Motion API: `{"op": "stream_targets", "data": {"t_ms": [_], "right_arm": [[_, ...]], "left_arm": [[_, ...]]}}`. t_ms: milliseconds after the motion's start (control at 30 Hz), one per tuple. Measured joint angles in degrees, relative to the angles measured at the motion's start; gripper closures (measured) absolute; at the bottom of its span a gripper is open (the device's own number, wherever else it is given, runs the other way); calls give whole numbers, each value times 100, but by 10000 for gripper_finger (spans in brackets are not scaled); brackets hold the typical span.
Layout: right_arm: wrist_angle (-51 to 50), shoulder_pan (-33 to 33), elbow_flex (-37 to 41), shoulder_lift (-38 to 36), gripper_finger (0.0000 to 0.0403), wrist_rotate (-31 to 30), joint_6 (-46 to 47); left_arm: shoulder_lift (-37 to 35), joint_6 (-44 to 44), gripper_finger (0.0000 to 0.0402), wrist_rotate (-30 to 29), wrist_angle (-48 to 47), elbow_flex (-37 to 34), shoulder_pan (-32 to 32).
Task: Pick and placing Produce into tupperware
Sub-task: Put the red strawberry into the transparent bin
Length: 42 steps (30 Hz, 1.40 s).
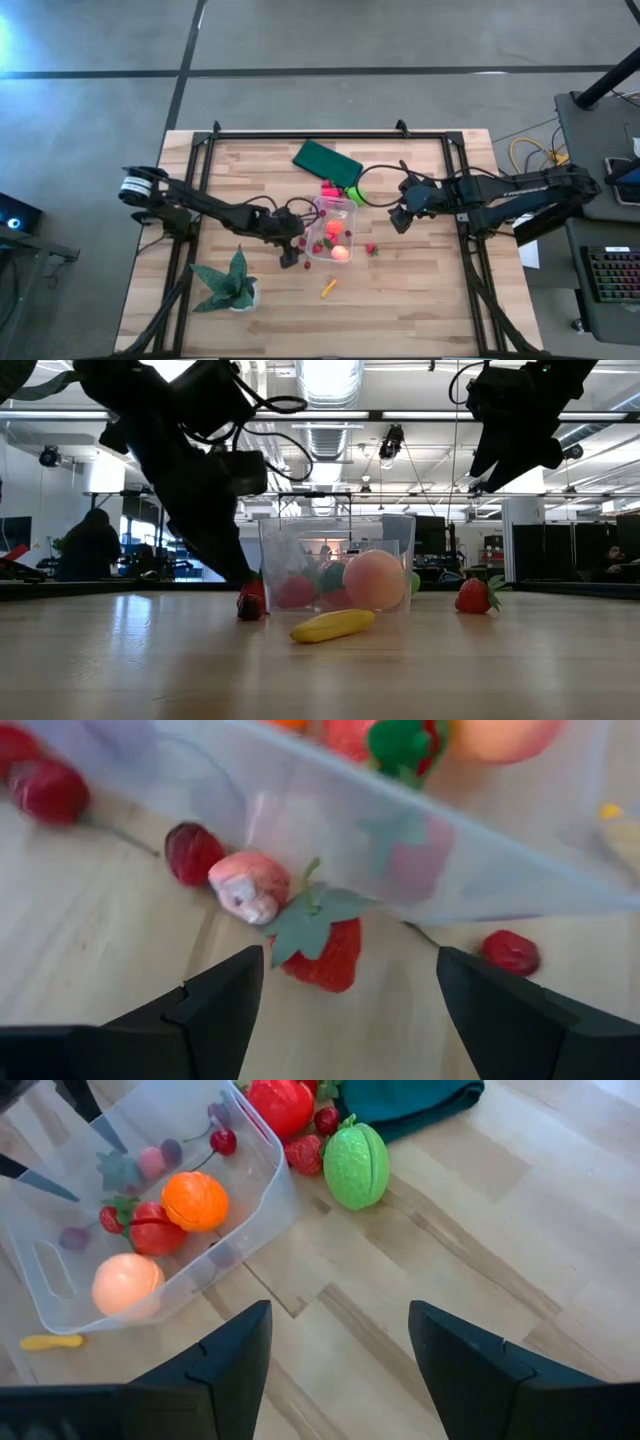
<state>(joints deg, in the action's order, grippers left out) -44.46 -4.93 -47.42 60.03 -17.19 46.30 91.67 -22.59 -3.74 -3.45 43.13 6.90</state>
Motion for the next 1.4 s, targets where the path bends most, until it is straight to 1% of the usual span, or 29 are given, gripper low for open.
{"op": "stream_targets", "data": {"t_ms": [167,300,433,533,767,867,1033,1133,1300,1400], "right_arm": [[4,-2,0,0,174,0,17],[17,-2,0,0,174,-2,17],[25,-2,0,0,174,-93,55],[30,0,0,0,174,-95,61],[33,0,0,0,174,-98,63],[37,-3,0,0,174,-98,87],[41,-2,2,2,174,-98,173],[41,-2,3,1,174,-96,170],[43,-2,4,0,174,-98,165],[43,-2,4,2,174,-98,122]], "left_arm": [[97,-261,129,-211,-6,-8,0],[97,-260,160,-384,0,-4,-2],[97,-260,192,-407,0,-32,-2],[104,-260,206,-407,29,-37,-2],[340,-266,213,-387,471,-9,-2],[497,-265,213,-397,470,50,-2],[524,-404,216,-410,443,68,-2],[481,-406,235,-390,364,67,-2],[449,-388,283,-333,257,66,-2],[406,-386,296,-230,185,68,-2]]}}
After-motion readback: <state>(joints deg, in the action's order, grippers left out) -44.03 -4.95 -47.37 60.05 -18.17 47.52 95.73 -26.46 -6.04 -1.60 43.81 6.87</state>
